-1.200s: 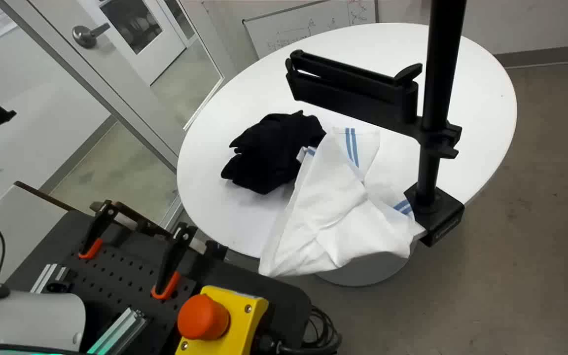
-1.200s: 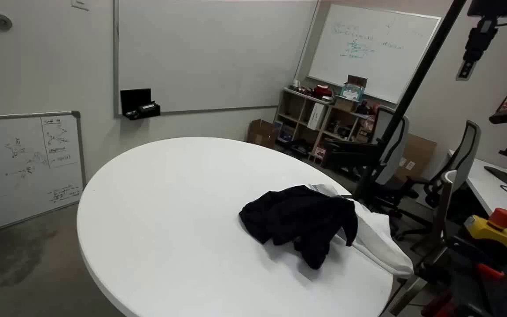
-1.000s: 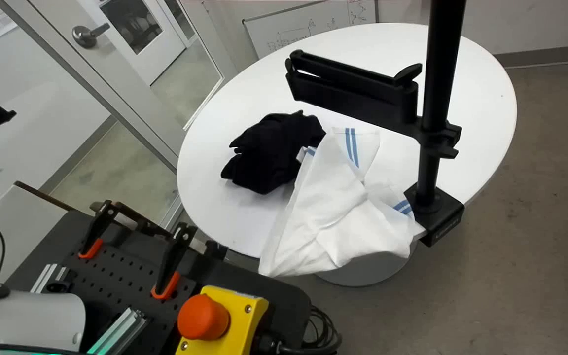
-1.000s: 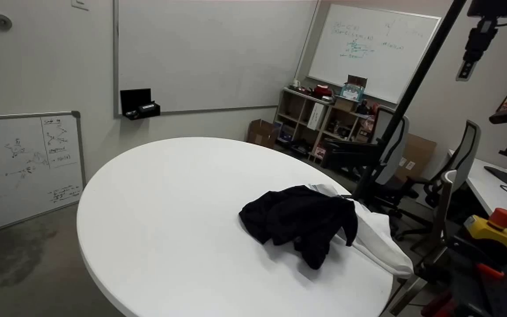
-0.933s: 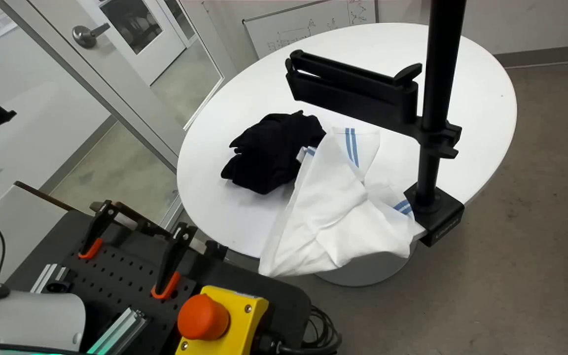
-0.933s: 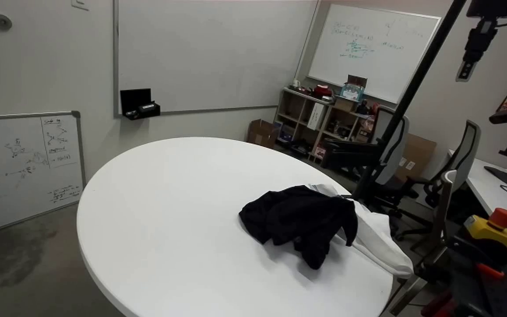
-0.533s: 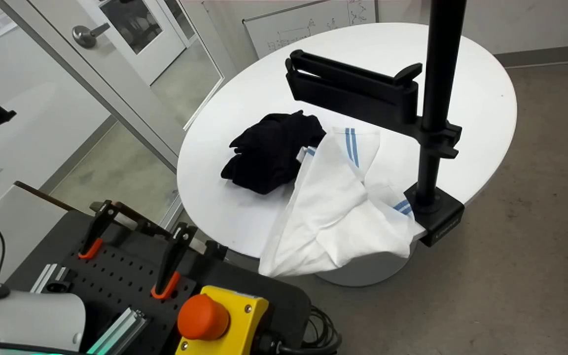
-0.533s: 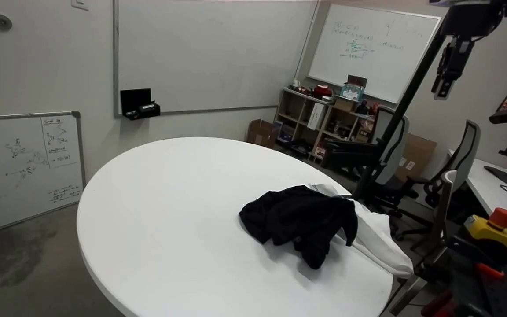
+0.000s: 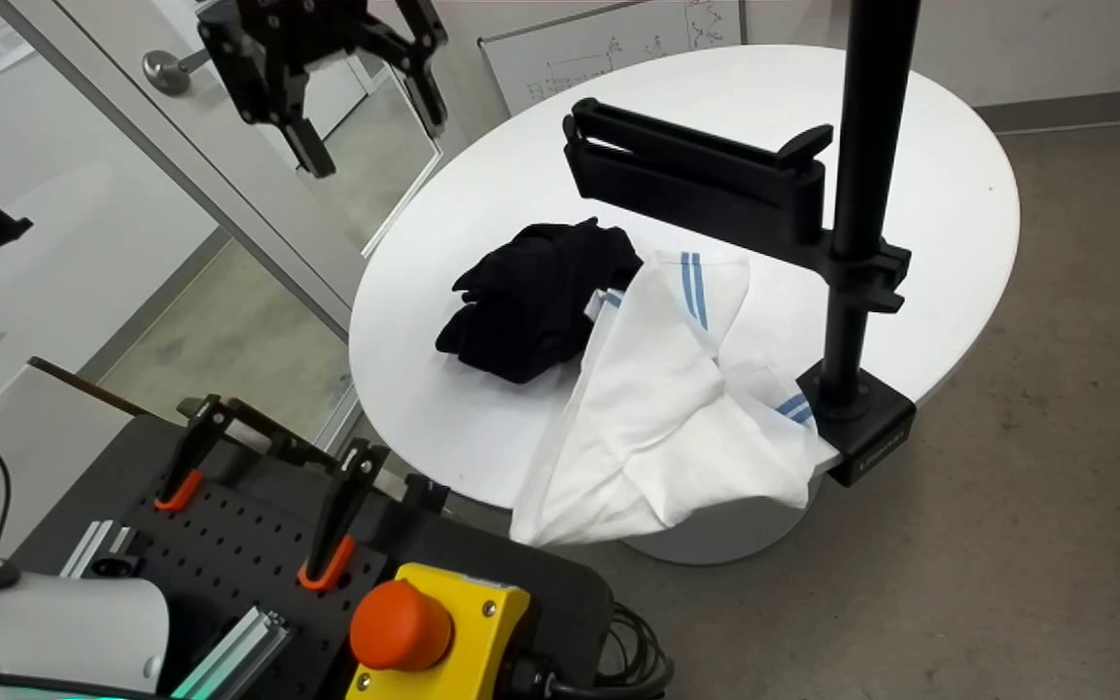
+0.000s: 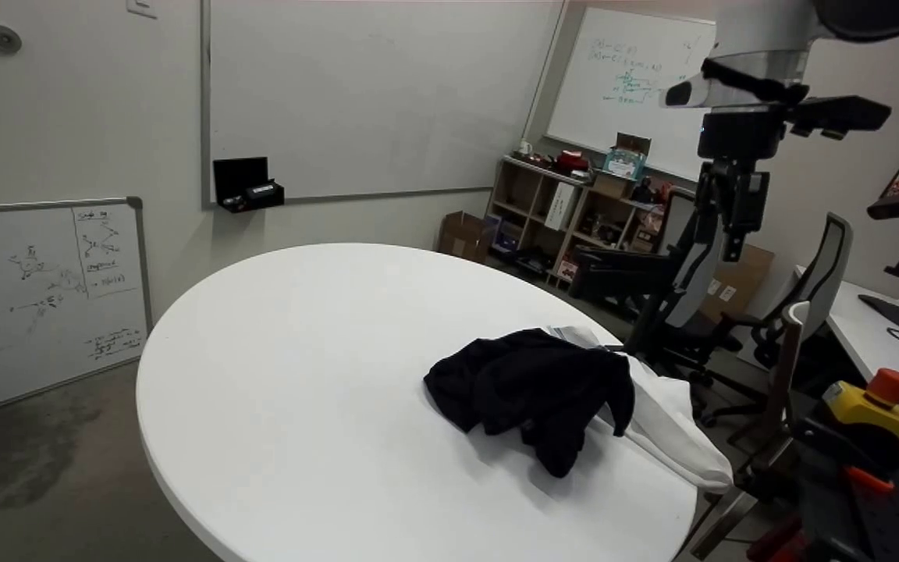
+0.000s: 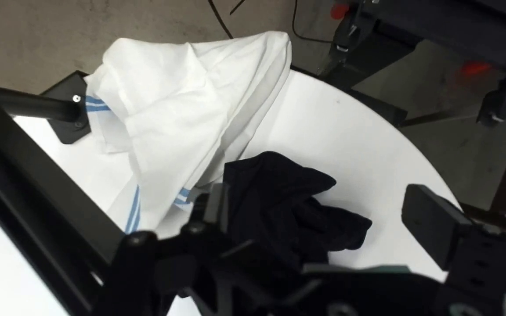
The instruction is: Hang the black shirt on the black stand
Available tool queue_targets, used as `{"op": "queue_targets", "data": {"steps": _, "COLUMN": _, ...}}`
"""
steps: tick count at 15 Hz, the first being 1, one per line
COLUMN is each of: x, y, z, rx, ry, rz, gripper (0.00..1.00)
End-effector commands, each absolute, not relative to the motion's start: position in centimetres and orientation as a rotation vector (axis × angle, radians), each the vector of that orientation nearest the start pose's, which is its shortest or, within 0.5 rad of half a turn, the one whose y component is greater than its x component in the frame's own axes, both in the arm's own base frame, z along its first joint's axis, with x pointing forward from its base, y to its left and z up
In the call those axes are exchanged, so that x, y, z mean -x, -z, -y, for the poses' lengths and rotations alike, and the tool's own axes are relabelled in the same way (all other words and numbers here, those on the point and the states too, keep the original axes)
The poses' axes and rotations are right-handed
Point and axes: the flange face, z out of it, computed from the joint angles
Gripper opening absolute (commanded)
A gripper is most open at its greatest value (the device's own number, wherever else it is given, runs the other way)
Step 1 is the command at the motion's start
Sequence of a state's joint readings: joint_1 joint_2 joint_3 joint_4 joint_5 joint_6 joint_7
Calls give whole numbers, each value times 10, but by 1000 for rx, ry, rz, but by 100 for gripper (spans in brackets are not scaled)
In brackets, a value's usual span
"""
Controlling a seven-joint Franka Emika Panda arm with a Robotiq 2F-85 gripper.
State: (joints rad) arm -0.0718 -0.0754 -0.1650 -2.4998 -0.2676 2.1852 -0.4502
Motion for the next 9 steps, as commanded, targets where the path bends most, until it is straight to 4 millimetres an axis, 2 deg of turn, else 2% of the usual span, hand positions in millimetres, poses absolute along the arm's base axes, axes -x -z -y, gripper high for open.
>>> {"op": "queue_targets", "data": {"steps": 1, "x": -437, "y": -249, "z": 99, "rx": 3086, "ry": -596, "rz": 744, "gripper": 100}}
{"op": "queue_targets", "data": {"steps": 4, "x": -441, "y": -217, "z": 91, "rx": 3093, "ry": -677, "rz": 787, "gripper": 100}}
{"op": "queue_targets", "data": {"steps": 9, "x": -451, "y": -178, "z": 79, "rx": 3068, "ry": -768, "rz": 872, "gripper": 100}}
